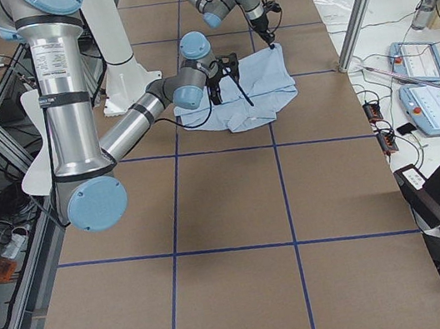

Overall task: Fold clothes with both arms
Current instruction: 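Fold the held edge over the shirt with the left gripper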

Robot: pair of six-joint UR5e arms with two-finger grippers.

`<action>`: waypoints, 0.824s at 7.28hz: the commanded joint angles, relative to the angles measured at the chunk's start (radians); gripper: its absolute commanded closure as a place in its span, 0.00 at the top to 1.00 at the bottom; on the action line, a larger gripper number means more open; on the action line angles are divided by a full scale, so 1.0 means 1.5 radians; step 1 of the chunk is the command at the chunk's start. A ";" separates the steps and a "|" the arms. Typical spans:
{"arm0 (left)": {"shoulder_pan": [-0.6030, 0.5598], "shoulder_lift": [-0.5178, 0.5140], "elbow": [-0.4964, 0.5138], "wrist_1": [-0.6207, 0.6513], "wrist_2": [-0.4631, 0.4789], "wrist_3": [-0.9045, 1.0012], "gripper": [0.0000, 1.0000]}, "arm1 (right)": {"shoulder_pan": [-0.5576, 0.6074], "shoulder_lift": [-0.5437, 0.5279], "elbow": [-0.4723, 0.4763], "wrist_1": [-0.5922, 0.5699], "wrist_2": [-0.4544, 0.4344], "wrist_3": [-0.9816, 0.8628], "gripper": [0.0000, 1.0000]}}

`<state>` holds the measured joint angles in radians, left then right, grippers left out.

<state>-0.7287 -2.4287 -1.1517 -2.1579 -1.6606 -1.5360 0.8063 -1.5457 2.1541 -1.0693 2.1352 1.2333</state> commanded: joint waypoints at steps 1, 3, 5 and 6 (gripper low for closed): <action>-0.004 -0.012 0.106 -0.144 0.065 0.005 0.00 | 0.000 0.002 -0.002 0.000 -0.007 0.000 1.00; -0.004 -0.012 0.110 -0.153 0.065 0.005 0.00 | -0.001 0.003 -0.002 0.000 -0.008 0.000 1.00; -0.004 -0.013 0.109 -0.158 0.063 0.011 0.81 | -0.004 0.003 -0.006 0.000 -0.045 0.000 1.00; -0.004 -0.019 0.109 -0.170 0.060 0.021 1.00 | -0.012 0.016 -0.012 -0.003 -0.065 0.000 1.00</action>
<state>-0.7347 -2.4503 -0.9880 -2.3972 -1.5666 -1.5182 0.7991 -1.5362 2.1431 -1.0703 2.0767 1.2334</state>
